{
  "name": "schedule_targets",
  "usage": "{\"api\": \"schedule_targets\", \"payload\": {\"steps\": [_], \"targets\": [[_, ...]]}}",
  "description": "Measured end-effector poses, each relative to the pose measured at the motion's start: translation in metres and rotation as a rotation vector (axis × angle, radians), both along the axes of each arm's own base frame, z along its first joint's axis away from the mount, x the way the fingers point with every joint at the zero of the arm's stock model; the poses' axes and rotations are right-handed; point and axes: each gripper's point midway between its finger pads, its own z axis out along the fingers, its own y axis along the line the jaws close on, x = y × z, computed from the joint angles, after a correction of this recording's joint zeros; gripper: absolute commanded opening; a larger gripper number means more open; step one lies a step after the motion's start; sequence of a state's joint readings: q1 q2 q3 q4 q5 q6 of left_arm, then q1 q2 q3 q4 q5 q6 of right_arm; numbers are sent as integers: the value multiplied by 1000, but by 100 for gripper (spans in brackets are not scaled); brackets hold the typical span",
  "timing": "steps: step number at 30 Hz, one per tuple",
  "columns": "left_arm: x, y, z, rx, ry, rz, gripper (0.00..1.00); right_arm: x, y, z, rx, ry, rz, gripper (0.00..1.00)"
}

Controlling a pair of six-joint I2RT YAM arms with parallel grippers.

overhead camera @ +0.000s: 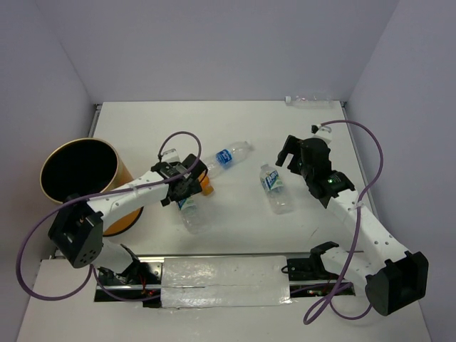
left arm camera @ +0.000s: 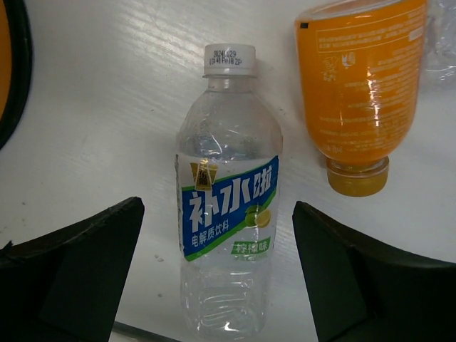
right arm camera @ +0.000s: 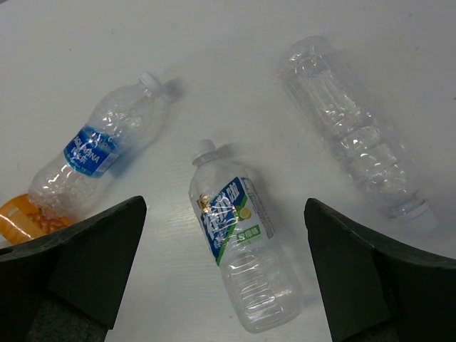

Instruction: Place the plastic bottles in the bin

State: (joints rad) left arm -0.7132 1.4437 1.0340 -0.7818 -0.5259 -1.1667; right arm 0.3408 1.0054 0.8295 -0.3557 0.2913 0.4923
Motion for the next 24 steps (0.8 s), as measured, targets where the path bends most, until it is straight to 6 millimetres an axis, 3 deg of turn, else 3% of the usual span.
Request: {"api": "schedule_targets", "payload": {"steps": [5,9,12,14,16,17,18,21,23,24], "targets": [[-7,-3,-33,-13,49,6,96,0,1,-1,2,2,3,100],[-16,-5,-54,-25,101,10,71,0,2,-1,5,4,9,100],[-14,-7,-53,-30,101,13,63,0,2,-1,5,5,9,100],[-12,-5,-40,-11,90,8,60,0,2,-1,4,5,8,100],[0,-4,-9,3,25,-15,56,0,2,-1,5,5,8,100],[8,-4,16,10,-26,-31,55,0,2,-1,5,5,9,100],[18,-3,44,12,-91,-39,47,0,2,-1,5,5,9,100],[47,4,147,5,-332,-63,44,0,2,-1,6,5,10,100],[58,30,211,16,-487,-34,45,0,3,-1,8,5,13,100],[59,54,242,37,-557,5,46,0,3,-1,8,6,13,100]]}}
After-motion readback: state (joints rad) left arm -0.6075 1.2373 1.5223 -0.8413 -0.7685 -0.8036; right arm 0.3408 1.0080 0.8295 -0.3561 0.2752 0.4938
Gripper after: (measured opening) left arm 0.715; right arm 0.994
